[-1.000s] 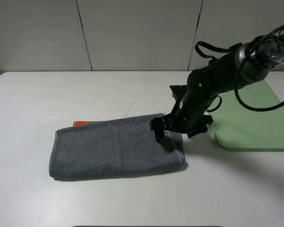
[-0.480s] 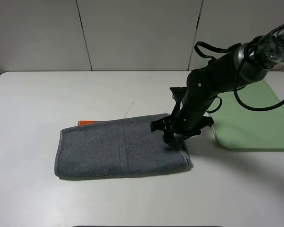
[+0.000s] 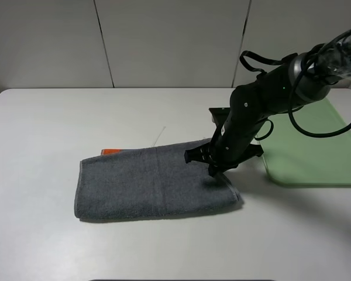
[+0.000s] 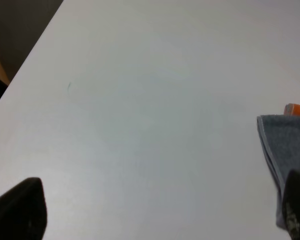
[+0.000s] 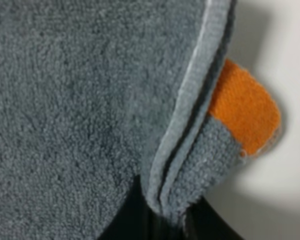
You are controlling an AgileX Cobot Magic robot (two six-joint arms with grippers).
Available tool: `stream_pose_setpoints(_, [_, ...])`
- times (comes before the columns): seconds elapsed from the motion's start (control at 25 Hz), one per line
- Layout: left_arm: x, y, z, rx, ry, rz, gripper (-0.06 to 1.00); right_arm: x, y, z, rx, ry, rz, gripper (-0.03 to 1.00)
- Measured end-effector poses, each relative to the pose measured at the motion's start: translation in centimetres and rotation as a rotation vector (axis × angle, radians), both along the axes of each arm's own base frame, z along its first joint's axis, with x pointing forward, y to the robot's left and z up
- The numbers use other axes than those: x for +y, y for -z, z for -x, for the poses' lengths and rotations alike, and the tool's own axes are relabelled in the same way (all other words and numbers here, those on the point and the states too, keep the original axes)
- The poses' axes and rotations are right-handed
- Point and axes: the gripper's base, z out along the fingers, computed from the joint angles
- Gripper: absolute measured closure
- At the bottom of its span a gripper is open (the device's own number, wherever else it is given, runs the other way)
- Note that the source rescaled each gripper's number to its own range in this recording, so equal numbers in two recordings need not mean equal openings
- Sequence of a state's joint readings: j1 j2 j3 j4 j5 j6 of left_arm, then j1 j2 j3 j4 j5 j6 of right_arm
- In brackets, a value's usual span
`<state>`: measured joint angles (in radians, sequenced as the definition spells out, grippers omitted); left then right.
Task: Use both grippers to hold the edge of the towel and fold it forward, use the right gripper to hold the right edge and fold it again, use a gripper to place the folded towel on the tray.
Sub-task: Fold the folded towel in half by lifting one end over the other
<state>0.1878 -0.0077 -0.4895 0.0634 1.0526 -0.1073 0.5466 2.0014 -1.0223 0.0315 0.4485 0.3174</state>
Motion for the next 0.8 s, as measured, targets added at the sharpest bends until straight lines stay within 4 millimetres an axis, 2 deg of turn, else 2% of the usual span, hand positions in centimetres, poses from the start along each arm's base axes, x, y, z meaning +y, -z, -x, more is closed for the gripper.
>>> stream_pose_setpoints(0.2, [0.0, 0.0, 0.0, 0.000, 0.000, 0.000, 0.01, -0.6, -1.7, 0.7, 0.023, -0.018, 0.032, 0.91])
stream_pose_setpoints(0.6, [0.0, 0.0, 0.0, 0.000, 0.000, 0.000, 0.01, -2.0, -6.6, 1.7, -0.011, -0.027, 0.095, 0.91])
stream_pose_setpoints(0.8, [0.0, 0.0, 0.0, 0.000, 0.000, 0.000, 0.01, -2.2, -9.1, 1.0, -0.011, -0.036, 0.169, 0.91])
